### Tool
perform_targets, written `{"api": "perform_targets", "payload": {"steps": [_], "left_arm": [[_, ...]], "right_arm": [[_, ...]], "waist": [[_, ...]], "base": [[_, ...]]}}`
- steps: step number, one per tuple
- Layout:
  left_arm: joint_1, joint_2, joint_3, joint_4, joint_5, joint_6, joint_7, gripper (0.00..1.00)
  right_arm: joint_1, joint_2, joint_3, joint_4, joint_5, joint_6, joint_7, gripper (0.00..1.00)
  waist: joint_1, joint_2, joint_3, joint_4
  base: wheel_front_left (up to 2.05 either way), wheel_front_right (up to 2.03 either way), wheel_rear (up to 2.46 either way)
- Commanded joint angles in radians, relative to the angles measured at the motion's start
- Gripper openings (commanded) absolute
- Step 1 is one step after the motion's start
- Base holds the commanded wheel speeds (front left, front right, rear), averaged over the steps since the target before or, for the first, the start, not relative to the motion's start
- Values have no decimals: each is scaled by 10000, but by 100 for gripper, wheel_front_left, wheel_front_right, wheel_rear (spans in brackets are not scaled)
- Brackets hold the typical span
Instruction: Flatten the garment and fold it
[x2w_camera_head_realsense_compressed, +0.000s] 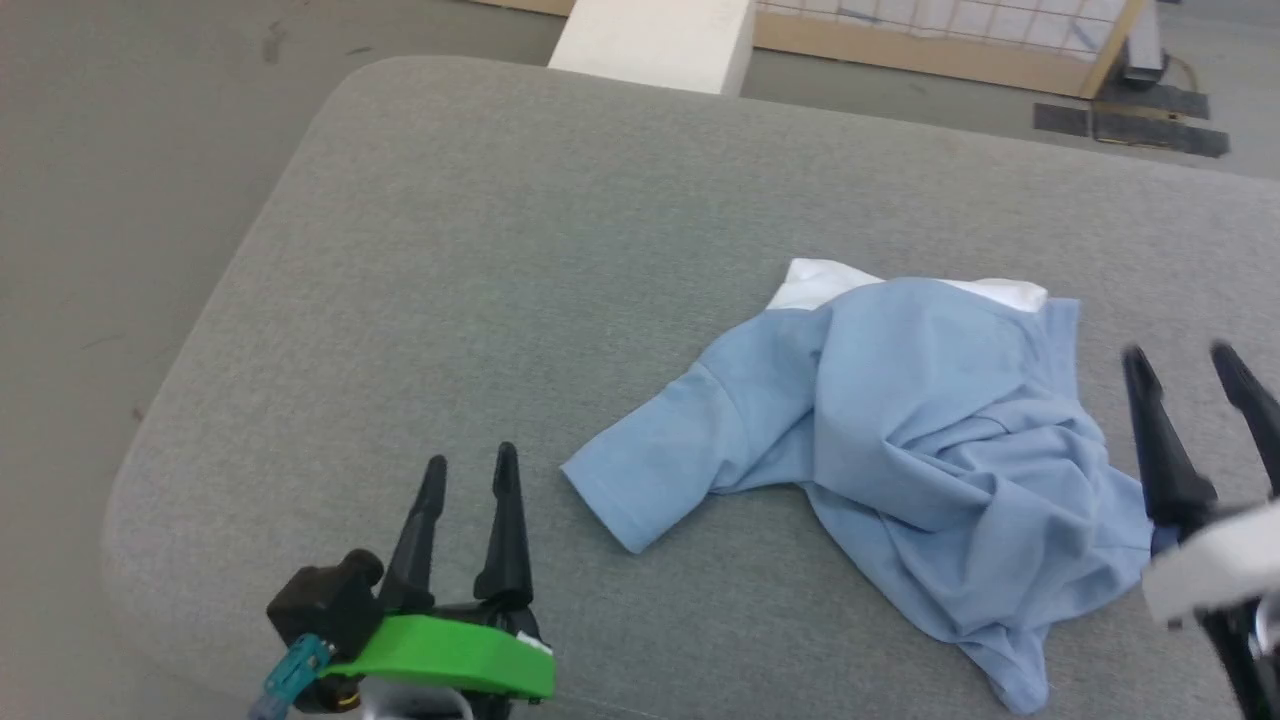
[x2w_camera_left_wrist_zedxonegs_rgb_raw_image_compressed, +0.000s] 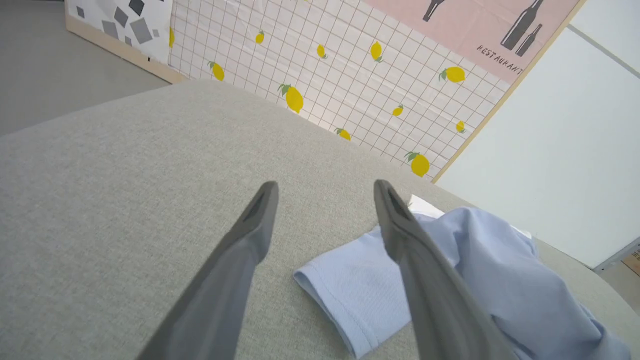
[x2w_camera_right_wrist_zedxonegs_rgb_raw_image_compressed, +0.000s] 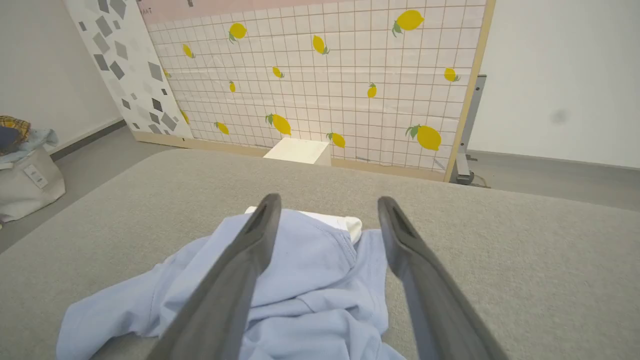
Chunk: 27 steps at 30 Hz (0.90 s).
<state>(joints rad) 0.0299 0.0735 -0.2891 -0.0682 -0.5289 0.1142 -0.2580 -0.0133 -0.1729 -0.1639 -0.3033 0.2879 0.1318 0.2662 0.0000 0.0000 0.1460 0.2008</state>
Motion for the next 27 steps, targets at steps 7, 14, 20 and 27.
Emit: {"api": "perform_targets", "payload": {"steps": [7, 14, 20, 27], "left_arm": [[664, -120, 636, -319, 908, -421, -37, 100], [868, -212, 906, -131, 1274, -458, -37, 100], [1, -19, 626, 688, 1494, -501, 819, 100], [-1446, 223, 767, 1325, 946, -154, 3711, 100]], "right_arm": [[1706, 1176, -940, 302, -1468, -11, -2502, 100], [2027, 1222, -820, 1688, -517, -11, -3690, 100], [1619, 1224, -767, 1803, -636, -11, -3859, 100], [1407, 1225, -656, 1812, -607, -11, -3795, 100]], "waist": [[0, 0, 46, -587], [0, 0, 141, -879], [0, 0, 414, -985], [0, 0, 861, -1150]], "base": [[0, 0, 0], [0, 0, 0], [0, 0, 0], [0, 0, 0]]}}
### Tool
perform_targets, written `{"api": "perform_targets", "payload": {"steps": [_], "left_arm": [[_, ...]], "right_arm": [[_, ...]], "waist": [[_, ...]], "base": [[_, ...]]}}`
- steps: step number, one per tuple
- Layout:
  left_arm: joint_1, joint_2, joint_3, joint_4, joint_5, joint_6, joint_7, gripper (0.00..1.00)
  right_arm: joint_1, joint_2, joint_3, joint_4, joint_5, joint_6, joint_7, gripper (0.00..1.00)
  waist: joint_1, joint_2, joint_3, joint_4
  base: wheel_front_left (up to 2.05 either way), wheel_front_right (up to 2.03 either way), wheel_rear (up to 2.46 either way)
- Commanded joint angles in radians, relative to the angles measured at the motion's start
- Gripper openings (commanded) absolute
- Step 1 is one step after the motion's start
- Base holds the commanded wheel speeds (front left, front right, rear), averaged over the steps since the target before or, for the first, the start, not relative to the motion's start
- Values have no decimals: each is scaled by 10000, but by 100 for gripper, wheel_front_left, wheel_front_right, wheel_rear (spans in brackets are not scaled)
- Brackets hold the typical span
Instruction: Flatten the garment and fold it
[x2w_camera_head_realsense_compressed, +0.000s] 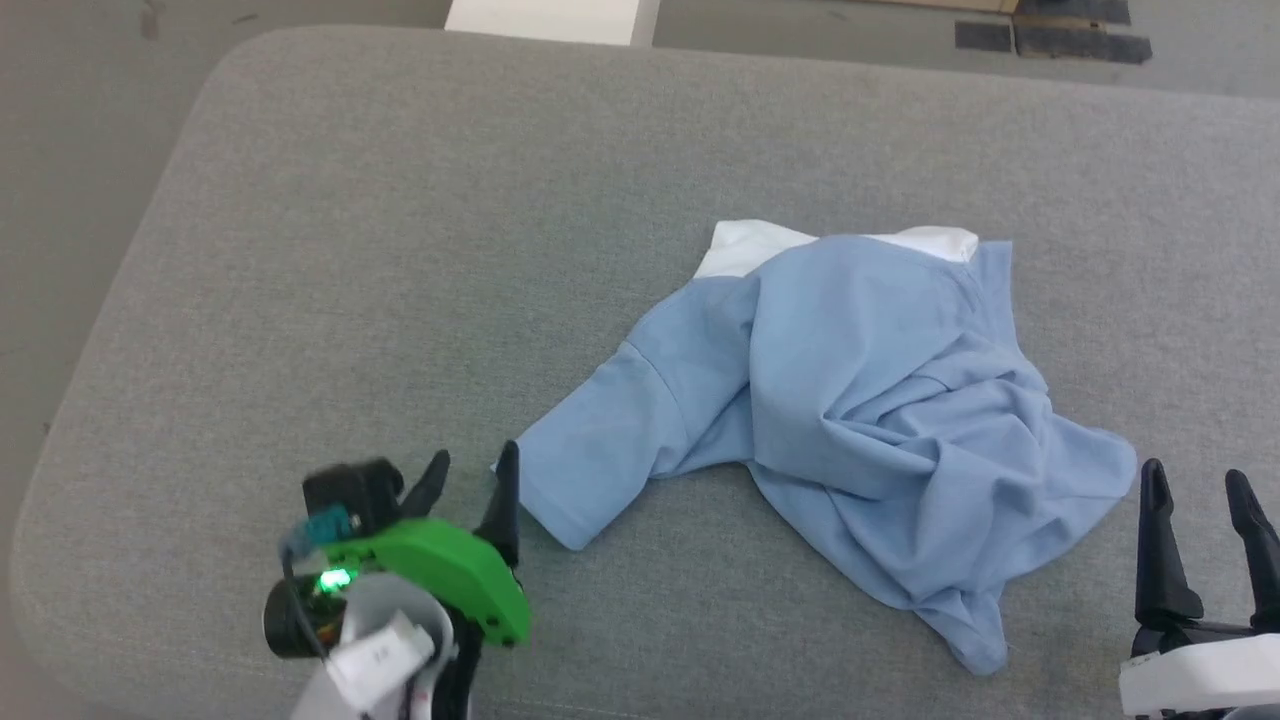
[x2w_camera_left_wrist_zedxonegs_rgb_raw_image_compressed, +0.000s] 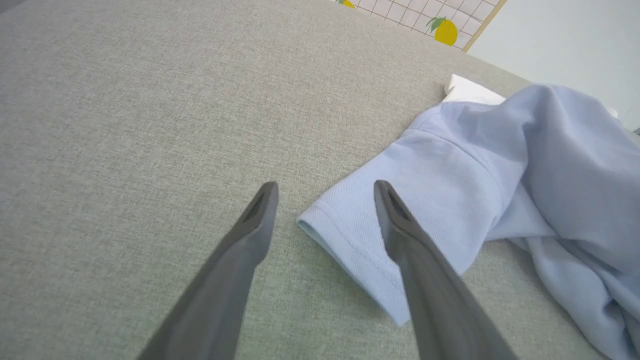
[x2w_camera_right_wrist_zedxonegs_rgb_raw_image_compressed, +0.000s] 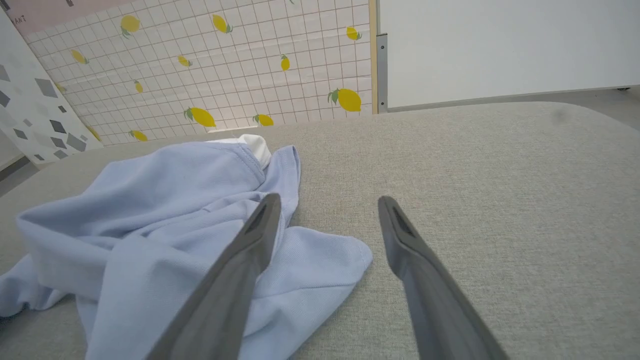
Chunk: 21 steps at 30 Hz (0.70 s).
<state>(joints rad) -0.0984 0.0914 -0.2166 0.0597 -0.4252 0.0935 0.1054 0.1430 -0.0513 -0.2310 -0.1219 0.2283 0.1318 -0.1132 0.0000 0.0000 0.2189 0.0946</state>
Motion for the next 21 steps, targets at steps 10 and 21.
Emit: {"api": "perform_targets", "payload": {"steps": [10, 21], "left_arm": [[-1122, 375, -63, 612, -607, 410, 3058, 100], [-1330, 140, -250, 1031, -1480, 401, 4584, 0]], "right_arm": [[-433, 10, 93, 29, 110, -11, 45, 100], [-743, 10, 82, 250, 134, -11, -11, 100]], "waist": [[0, 0, 731, -360], [0, 0, 1073, -569]], "base": [[0, 0, 0], [0, 0, 0]]}}
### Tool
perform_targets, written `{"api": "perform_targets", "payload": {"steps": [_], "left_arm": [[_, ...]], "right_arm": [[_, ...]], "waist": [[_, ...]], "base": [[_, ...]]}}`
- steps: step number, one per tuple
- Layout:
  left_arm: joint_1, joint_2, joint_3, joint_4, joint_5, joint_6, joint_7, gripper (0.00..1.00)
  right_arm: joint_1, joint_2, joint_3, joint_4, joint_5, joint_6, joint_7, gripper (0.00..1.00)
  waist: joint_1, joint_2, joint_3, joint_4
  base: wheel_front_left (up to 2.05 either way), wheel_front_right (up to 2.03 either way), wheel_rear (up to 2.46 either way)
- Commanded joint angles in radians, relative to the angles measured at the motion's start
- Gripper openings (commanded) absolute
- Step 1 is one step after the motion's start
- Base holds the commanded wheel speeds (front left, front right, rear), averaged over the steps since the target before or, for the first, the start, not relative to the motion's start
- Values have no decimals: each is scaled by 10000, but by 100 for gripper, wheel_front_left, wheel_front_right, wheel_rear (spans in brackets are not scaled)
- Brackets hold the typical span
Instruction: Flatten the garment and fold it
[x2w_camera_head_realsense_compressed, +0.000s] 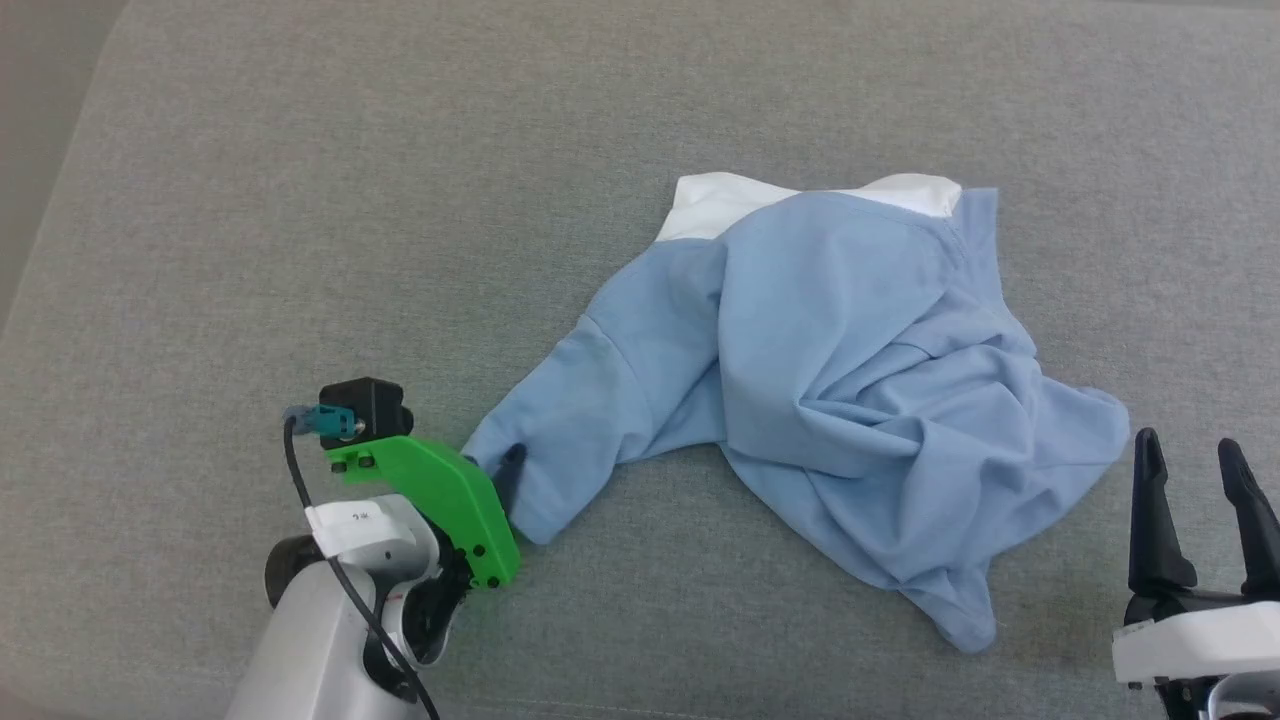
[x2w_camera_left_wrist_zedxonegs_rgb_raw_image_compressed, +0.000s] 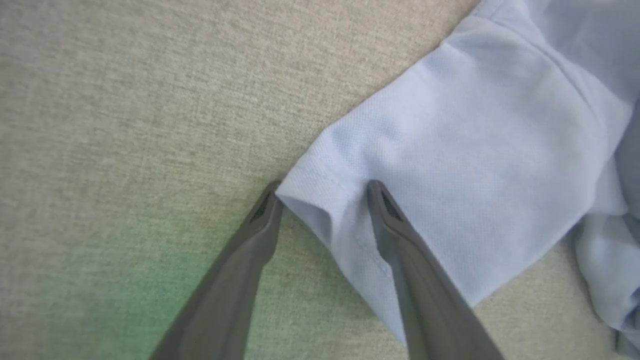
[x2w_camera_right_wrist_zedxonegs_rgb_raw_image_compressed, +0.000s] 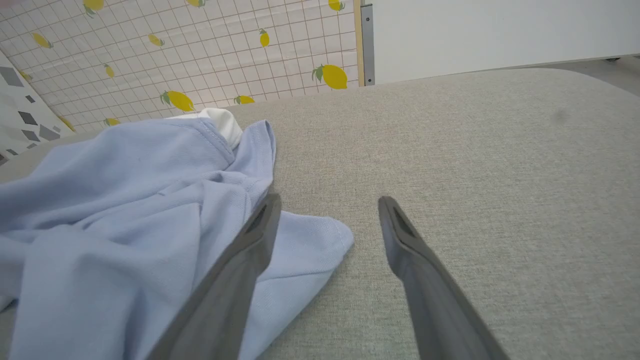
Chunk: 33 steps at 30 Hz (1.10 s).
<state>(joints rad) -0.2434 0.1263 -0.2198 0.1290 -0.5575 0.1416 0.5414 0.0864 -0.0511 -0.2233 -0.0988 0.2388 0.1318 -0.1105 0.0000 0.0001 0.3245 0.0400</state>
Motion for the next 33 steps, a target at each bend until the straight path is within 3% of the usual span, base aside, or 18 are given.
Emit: {"api": "perform_targets", "payload": {"steps": [1, 6, 11, 18, 23, 30, 33], "left_arm": [[108, -226, -246, 344, -215, -152, 223, 0], [40, -306, -138, 255, -328, -370, -471, 0], [197, -453, 216, -205, -356, -459, -2100, 0], [1000, -499, 939, -1180, -382, -146, -3834, 0], [1552, -324, 1473, -1865, -294, 194, -4332, 0], [1793, -372, 1395, -2366, -302, 295, -4447, 0], [1727, -433, 1253, -2399, -315, 302, -4513, 0]], "right_arm": [[-210, 8, -14, 50, 27, -11, -42, 100], [-244, 8, -85, 176, 19, -11, -72, 100], [-203, 8, -15, 166, -98, -11, -45, 100], [-997, -1, 234, -511, -696, -11, 742, 100], [-2207, -825, 288, -635, -617, -11, 2372, 100], [-3828, -2452, 673, 693, -50, -11, 5455, 100], [-4330, -2835, 1028, 1192, 264, -11, 6360, 100]], "waist": [[0, -1, 19, -26], [0, -1, -101, 35], [0, -1, -376, 215], [0, -1, -530, 527], [0, -1, -428, 801], [0, -1, -57, 1266], [0, -1, 140, 1455]], "base": [[0, 0, 0], [0, 0, 0], [0, 0, 0], [0, 0, 0], [0, 0, 0], [0, 0, 0], [0, 0, 0]]}}
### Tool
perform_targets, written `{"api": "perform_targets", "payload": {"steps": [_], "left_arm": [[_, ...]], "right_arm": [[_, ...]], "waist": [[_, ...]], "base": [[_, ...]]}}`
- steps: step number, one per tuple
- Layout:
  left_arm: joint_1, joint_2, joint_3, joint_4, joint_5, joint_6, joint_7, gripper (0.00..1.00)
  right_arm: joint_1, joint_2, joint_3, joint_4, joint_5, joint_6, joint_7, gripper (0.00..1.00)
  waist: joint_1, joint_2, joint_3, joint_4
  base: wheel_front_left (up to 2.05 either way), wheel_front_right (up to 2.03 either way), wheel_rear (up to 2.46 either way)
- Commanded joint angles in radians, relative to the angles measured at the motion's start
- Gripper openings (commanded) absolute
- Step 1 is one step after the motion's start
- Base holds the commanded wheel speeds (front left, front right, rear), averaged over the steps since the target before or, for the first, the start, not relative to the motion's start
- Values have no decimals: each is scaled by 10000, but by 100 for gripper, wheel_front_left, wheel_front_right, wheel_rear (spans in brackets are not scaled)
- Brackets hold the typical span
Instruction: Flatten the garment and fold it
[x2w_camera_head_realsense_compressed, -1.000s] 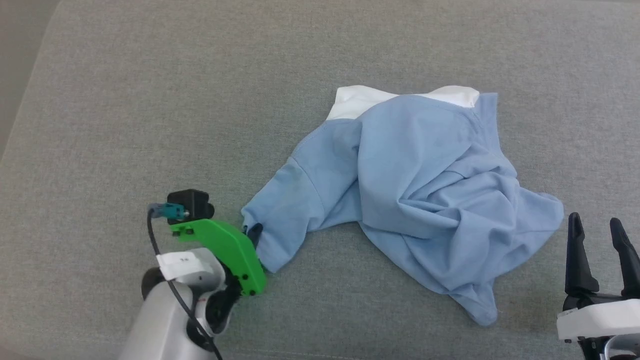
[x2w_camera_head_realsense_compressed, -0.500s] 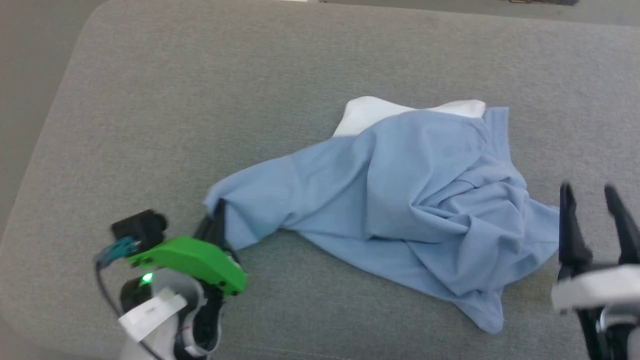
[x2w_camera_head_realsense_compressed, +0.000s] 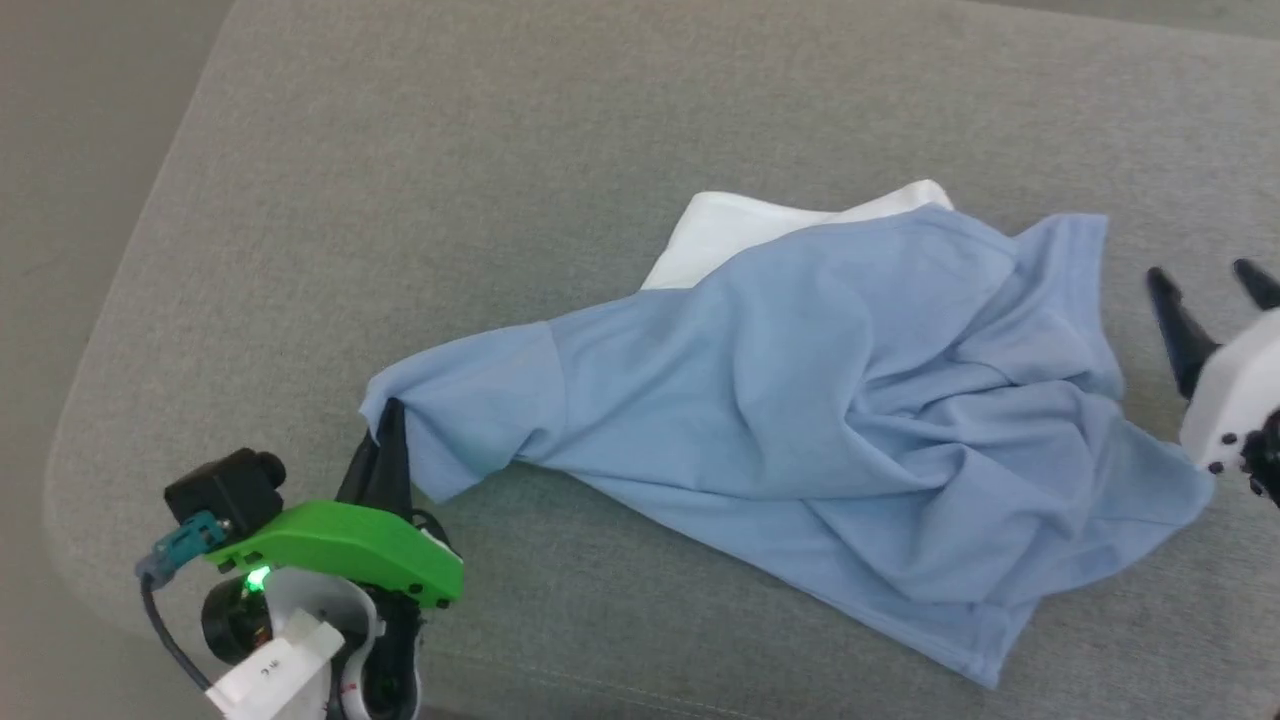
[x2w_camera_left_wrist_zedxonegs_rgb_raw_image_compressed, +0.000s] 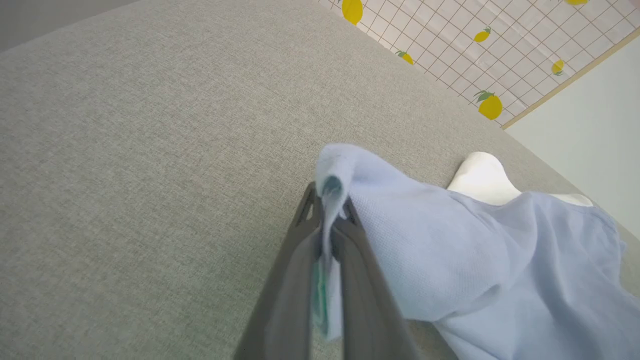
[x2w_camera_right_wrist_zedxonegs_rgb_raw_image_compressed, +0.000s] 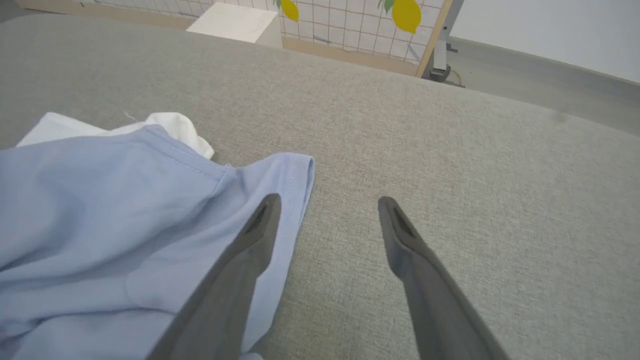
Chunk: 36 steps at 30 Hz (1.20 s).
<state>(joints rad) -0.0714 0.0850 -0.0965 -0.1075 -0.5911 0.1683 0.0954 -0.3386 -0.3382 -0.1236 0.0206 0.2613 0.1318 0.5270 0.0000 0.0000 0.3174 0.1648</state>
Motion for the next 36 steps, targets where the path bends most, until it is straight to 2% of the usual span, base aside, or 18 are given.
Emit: {"api": "perform_targets", "payload": {"steps": [1, 4, 11, 16, 19, 20, 27, 36], "left_arm": [[-62, -72, -121, -31, -4, 29, -104, 0], [-222, -149, -418, 21, -52, -2, -168, 0], [-618, -256, -998, 187, -208, -101, -399, 0], [-760, -290, -1217, 381, -376, -104, -557, 0], [-798, -297, -1253, 483, -445, -93, -610, 0], [-806, -299, -1256, 518, -482, -90, -621, 0], [-780, -228, -1161, 547, -612, -105, -675, 0], [-894, -50, -870, 442, -606, -135, -1033, 0]], "right_arm": [[-399, -166, 289, 367, 310, -11, 691, 100], [-947, -546, 603, 971, 374, -11, 1672, 100], [-1897, -1172, 1271, 1940, 249, -11, 2120, 100], [-2186, -1432, 1765, 2494, 690, -11, 2756, 98], [-2280, -1623, 1893, 2643, 793, -11, 3079, 15], [-2320, -1647, 1851, 2677, 838, -11, 3111, 0], [-2423, -1396, 1581, 2551, 1036, -11, 2682, 0], [-2192, -566, 873, 2032, 1175, -11, 586, 0]], "waist": [[0, 0, 391, 343], [0, 0, 725, 589], [0, 0, 1289, 1080], [0, 0, 1432, 1267], [0, 0, 1431, 1311], [0, 0, 1415, 1313], [0, 0, 1118, 998], [0, 0, 218, 118]], "base": [[0, 0, 0], [0, 0, 0], [0, 0, 0], [0, 0, 0], [0, 0, 0], [0, 0, 0], [0, 0, 0], [0, 0, 0]]}}
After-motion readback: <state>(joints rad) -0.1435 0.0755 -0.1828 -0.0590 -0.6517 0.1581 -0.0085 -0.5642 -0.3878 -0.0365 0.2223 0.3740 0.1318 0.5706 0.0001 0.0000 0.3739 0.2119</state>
